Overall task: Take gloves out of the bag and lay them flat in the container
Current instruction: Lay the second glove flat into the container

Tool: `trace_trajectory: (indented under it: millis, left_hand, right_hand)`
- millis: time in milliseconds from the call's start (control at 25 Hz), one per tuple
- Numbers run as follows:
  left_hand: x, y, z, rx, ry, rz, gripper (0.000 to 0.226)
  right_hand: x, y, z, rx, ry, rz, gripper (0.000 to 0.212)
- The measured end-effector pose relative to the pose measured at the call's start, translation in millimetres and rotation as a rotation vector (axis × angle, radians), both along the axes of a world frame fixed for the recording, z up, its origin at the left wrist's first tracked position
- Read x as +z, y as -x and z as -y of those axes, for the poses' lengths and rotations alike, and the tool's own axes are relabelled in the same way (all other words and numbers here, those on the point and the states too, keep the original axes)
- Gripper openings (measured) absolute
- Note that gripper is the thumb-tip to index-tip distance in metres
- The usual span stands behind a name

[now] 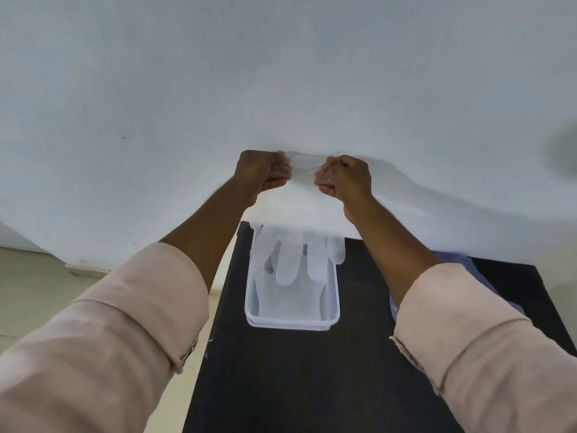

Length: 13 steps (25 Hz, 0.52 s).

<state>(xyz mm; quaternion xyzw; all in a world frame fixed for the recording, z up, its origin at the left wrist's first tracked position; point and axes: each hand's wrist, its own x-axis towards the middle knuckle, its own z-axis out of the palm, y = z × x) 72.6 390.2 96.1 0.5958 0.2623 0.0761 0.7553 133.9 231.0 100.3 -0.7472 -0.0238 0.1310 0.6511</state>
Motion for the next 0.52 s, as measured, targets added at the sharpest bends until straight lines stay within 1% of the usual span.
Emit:
trace_trajectory:
  millis: [80,160,240,280,320,400,520]
  left_hand:
    - [17,-15,-9,0.03,-0.041,0.074,0.018]
    - [30,-19,-14,0.058,-0.073,0.191,0.019]
    - [33,-7,-14,0.051,-0.081,0.324,0.019]
    - [27,3,-11,0.039,-0.082,0.379,0.019]
    - [17,14,-6,0.031,-0.083,0.411,0.019]
    - [-15,37,6,0.037,-0.073,0.388,0.019]
    - [-74,63,25,0.058,0.002,0.213,0.021]
  right_hand:
    - [16,-14,-14,0.0,-0.031,0.117,0.02]
    - [30,-19,-18,-0.005,-0.082,0.296,0.022]
    - [33,-11,-10,0.003,-0.172,0.443,0.023]
    - [27,-1,-2,0.016,-0.223,0.487,0.022]
    - [16,12,6,0.035,-0.256,0.503,0.022]
    - [-23,38,20,0.066,-0.257,0.466,0.018]
    - [-87,71,38,0.069,-0.188,0.315,0.015]
